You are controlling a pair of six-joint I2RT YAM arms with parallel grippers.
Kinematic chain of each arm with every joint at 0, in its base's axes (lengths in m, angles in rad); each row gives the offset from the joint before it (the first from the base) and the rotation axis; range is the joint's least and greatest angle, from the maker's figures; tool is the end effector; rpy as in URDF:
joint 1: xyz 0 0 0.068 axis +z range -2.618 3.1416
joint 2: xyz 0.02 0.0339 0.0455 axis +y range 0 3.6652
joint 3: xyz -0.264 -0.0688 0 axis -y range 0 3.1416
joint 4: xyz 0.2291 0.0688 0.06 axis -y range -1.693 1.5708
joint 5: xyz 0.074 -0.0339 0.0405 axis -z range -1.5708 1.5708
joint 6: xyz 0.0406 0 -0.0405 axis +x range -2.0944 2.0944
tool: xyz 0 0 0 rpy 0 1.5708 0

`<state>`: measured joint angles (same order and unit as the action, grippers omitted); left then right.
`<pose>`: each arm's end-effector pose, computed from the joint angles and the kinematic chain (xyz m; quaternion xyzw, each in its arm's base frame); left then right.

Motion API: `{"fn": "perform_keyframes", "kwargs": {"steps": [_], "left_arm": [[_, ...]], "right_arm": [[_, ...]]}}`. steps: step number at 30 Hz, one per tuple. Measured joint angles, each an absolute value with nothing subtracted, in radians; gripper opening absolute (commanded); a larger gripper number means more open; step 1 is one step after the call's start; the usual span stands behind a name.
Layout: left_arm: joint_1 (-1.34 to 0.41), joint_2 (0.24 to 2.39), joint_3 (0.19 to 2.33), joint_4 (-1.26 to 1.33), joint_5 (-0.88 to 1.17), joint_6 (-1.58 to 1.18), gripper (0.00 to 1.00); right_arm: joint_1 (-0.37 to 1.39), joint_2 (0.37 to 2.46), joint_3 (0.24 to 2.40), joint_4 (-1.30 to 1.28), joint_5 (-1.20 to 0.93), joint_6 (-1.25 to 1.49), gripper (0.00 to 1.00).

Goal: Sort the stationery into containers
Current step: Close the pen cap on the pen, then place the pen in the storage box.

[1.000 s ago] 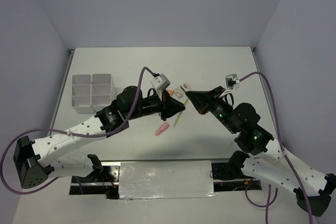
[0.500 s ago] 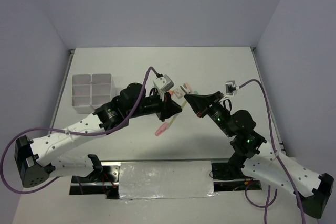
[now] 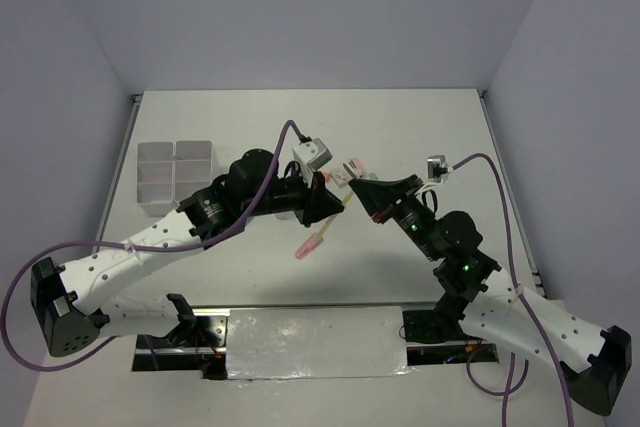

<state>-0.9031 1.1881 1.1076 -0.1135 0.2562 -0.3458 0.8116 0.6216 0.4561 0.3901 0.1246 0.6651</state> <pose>0.1565 -0.2150 0.3779 0.2887 0.7141 -0.4484 0.4535 0.1087 0.1073 0.3141 0.0030 0.6241 0.4965 0.6033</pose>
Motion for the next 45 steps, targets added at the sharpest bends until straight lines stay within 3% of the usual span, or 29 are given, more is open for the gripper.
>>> {"fn": "perform_keyframes", "kwargs": {"steps": [13, 17, 19, 26, 30, 34, 39, 45], "left_arm": [[-0.826, 1.188, 1.108, -0.129, 0.352, -0.372, 0.00], [-0.824, 1.188, 1.107, -0.129, 0.358, -0.366, 0.00], [-0.824, 1.187, 1.100, -0.117, 0.363, -0.360, 0.00], [-0.815, 1.083, 0.973, 0.143, 0.279, -0.317, 0.00], [-0.815, 1.028, 0.896, 0.197, 0.220, -0.316, 0.00], [-0.815, 1.002, 0.863, 0.181, 0.073, -0.320, 0.00], [-0.802, 0.910, 0.860, 0.114, -0.290, -0.334, 0.00], [-0.601, 0.896, 0.907, 0.102, -0.642, -0.398, 0.00]], "right_arm": [[0.811, 0.678, 0.442, 0.454, 0.123, 0.680, 0.00], [0.811, 0.675, 0.447, 0.449, 0.117, 0.680, 0.14], [0.811, 0.659, 0.467, 0.405, 0.112, 0.673, 0.27], [0.813, 0.675, 0.702, 0.012, 0.071, 0.588, 0.45], [0.764, 0.730, 0.865, -0.054, 0.052, 0.550, 0.52], [0.745, 0.744, 0.912, -0.057, 0.040, 0.524, 0.52], [0.745, 0.719, 0.887, -0.087, 0.037, 0.499, 0.53], [0.745, 0.640, 0.827, -0.098, 0.021, 0.480, 0.54]]}}
